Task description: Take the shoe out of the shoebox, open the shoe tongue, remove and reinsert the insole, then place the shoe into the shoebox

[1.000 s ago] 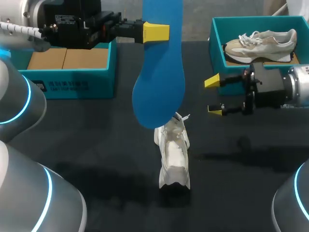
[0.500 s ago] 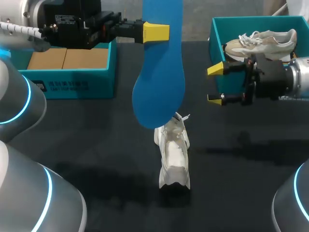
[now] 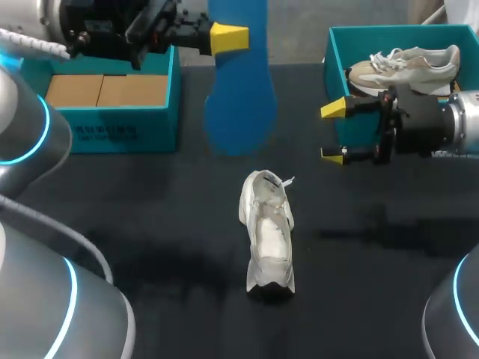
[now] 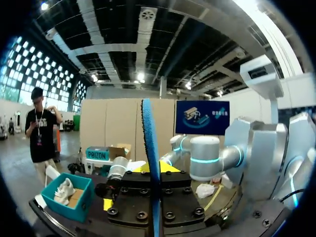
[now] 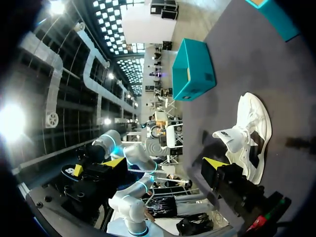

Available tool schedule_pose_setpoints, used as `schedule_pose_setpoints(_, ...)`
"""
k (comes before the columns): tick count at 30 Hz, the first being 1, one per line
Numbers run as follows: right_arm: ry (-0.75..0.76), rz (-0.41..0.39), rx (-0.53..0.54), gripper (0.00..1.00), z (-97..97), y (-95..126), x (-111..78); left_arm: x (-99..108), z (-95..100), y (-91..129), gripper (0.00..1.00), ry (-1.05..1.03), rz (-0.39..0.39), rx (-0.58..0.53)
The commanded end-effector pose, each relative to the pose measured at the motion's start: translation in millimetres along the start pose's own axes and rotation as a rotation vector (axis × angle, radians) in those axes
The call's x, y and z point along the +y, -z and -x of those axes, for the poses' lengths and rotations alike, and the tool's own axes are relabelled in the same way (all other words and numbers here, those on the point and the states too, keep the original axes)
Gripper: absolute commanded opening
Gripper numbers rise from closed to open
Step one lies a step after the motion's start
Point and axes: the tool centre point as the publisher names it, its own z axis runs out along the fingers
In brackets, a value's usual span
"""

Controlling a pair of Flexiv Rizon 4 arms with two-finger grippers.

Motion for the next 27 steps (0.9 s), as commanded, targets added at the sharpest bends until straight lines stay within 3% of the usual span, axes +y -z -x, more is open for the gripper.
schedule_pose_setpoints(1,0.0,0.0,-0.002,1.0,0.4,-1,0.5,1,20.6,-11,0.0,-0.167,0.088,0.042)
schedule_pose_setpoints(2,0.0,0.0,-0.002,1.0,0.4,-1,0.5,4,20.1,-13,0.0,-0.251,0.134,0.019)
schedule_pose_setpoints(4,0.0,0.0,-0.002,1.0,0.4,-1,0.5,11,13.9,-15,0.0,-0.373,0.12,0.015)
schedule_pose_setpoints(6,0.0,0.0,-0.002,1.0,0.4,-1,0.5,22,8.6,-17,0.0,-0.438,0.165,-0.007)
schedule_pose_setpoints(19,0.0,0.0,-0.002,1.0,0.4,-1,0.5,22,8.6,-17,0.0,-0.438,0.165,-0.007)
schedule_pose_setpoints(21,0.0,0.0,-0.002,1.0,0.4,-1,0.5,27,14.4,-20,0.0,-0.469,0.15,0.015)
schedule_pose_setpoints(23,0.0,0.0,-0.002,1.0,0.4,-1,0.5,39,24.8,-21,0.0,-0.529,0.203,0.014)
schedule_pose_setpoints(25,0.0,0.0,-0.002,1.0,0.4,-1,0.5,50,33.4,-21,0.0,-0.567,0.194,0.023)
schedule_pose_setpoints(26,0.0,0.0,-0.002,1.0,0.4,-1,0.5,60,39.7,-21,0.0,-0.621,0.251,0.006)
schedule_pose_setpoints(27,0.0,0.0,-0.002,1.0,0.4,-1,0.5,66,41.9,-22,0.0,-0.658,0.226,0.032)
